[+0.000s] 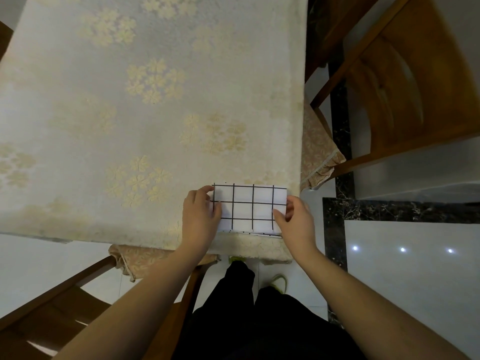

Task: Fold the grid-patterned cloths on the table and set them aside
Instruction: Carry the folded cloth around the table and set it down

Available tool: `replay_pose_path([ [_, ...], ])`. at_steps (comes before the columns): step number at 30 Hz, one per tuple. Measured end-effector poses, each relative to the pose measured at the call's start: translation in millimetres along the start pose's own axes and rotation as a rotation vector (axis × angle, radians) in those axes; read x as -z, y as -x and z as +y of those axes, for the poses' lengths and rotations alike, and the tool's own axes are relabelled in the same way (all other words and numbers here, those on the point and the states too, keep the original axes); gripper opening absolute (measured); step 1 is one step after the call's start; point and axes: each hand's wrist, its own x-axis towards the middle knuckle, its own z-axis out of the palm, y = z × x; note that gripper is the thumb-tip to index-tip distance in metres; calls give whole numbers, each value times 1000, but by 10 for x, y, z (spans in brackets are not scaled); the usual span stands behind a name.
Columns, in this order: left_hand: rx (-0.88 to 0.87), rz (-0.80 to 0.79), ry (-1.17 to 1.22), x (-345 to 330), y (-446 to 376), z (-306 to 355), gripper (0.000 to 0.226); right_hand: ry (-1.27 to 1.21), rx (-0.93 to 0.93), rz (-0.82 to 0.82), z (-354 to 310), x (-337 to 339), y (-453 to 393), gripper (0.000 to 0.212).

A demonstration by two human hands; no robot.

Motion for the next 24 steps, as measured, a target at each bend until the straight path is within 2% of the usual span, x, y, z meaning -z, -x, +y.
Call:
replay_pose_path([
  [3, -298, 72, -193, -60, 74, -16, 38, 109, 120, 114, 12, -18, 16, 49],
  [5, -492, -12, -277, -146, 113, -23, 43, 289, 269, 180, -30, -66, 48, 49],
  [9, -712, -156, -410, -358, 159, -56, 55, 505, 497, 89, -189, -323, 49, 53],
  [13, -701, -216, -452, -429, 146, -113, 55, 639, 488, -2, -218, -556, -21, 57],
  [18, -701, -261, -445, -422, 124, -149, 55, 716, 447, -20, -125, -650, -36, 58],
  [24, -550, -260, -482, -377, 121, -207, 63, 742, 407, -14, -117, -660, -23, 60],
])
